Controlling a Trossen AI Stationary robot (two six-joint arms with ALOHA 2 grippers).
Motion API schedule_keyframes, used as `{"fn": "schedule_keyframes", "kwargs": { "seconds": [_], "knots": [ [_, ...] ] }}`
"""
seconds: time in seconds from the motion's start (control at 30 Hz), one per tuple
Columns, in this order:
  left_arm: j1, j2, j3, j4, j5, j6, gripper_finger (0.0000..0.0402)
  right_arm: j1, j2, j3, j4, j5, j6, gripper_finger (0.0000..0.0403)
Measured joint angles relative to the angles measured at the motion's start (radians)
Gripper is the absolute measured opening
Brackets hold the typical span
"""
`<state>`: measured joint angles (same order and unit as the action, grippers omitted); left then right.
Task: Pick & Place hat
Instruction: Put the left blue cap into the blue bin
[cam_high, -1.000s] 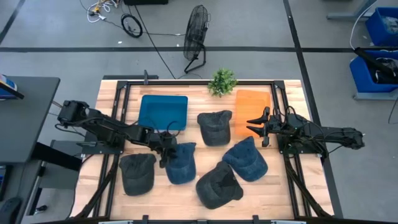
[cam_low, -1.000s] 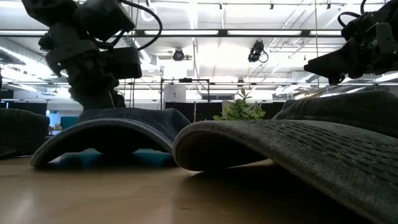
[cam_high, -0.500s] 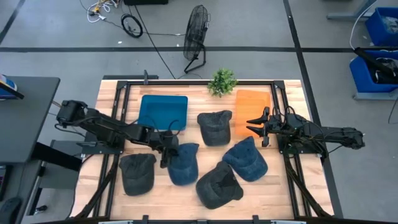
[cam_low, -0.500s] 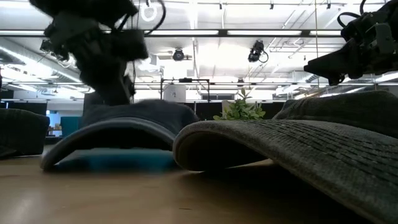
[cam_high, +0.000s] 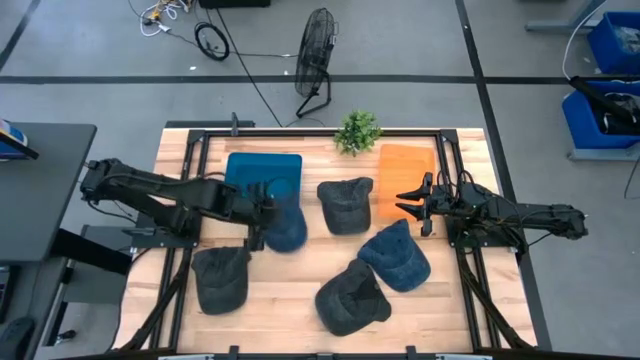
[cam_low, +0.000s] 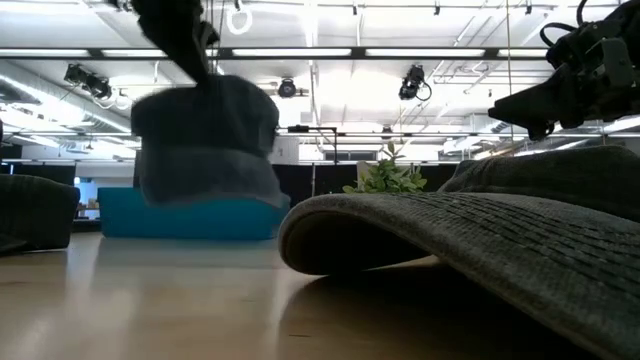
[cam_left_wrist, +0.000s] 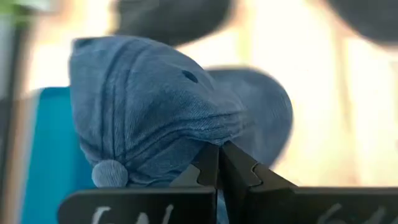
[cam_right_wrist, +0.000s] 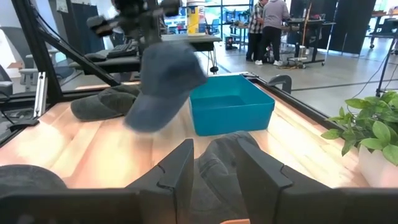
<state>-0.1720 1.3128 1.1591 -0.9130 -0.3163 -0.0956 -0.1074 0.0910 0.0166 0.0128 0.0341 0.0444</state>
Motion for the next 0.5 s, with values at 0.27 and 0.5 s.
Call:
{"fn": "schedule_keyframes", "kwargs": {
  "seconds": [0.27,0.5],
  "knots": [
    [0.073,0.000,0.152,-0.094,-0.178,-0.229,0.0005,0.000,0.000,0.000,0.000,0.000,0.000,0.0121],
    [0.161,0.000,0.197,-0.144,-0.216,-0.257,0.0008,0.000,0.000,0.000,0.000,0.000,0.000,0.0121]
  ]
}}
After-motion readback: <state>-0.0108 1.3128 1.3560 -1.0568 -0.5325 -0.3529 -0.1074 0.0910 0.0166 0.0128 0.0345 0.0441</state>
